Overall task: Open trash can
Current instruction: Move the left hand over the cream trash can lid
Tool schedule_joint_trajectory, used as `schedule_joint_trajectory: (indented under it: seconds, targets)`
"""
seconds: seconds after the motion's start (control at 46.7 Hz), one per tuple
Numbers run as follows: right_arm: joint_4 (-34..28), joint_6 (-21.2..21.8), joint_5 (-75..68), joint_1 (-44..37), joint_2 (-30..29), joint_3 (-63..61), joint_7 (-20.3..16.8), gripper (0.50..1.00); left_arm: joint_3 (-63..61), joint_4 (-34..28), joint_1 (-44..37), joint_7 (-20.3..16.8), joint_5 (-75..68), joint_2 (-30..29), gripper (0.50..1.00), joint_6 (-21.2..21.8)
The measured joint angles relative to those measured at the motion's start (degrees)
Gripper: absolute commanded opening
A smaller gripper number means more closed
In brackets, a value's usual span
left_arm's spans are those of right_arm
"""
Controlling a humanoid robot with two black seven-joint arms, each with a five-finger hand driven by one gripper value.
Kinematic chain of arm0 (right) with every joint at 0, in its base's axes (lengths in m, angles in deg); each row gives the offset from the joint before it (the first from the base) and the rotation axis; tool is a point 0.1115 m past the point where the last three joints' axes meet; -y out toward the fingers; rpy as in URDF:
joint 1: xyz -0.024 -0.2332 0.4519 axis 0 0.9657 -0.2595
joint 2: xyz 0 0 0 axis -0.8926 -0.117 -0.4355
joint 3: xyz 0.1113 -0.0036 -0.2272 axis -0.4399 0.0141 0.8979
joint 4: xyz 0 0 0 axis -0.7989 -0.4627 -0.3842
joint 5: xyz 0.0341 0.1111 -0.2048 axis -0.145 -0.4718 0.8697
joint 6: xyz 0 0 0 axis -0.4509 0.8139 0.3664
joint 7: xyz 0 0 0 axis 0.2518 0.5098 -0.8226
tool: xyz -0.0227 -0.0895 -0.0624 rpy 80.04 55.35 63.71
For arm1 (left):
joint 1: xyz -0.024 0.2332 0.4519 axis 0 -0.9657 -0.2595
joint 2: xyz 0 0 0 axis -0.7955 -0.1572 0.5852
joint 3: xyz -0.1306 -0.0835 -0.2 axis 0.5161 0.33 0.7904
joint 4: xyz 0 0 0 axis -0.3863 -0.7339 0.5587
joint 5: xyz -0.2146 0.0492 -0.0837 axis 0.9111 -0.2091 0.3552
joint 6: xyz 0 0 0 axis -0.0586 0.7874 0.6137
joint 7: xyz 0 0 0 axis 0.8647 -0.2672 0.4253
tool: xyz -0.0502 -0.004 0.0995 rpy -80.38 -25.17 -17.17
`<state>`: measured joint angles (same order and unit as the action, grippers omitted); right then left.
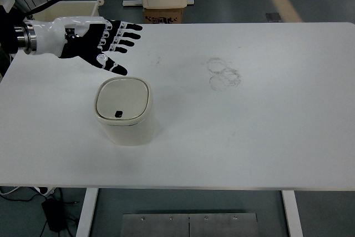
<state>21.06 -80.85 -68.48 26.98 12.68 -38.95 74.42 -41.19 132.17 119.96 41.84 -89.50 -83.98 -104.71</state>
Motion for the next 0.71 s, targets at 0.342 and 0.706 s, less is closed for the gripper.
schedule_joint_trajectory:
  seconds: [0.342, 0.706]
  targets:
    - [0.0, 0.0, 0.0, -0.2, 0.0, 0.0, 0.0, 0.991, -9.6, 2.1, 10.0, 4.1, -0.2, 0.0, 1.000, -5.2]
    - [0.0, 0.0, 0.0, -1.0, 0.0, 0.0, -0.1, 0.991, -14.5, 2.0, 16.5, 7.7, -0.3, 0.4, 1.000, -14.2]
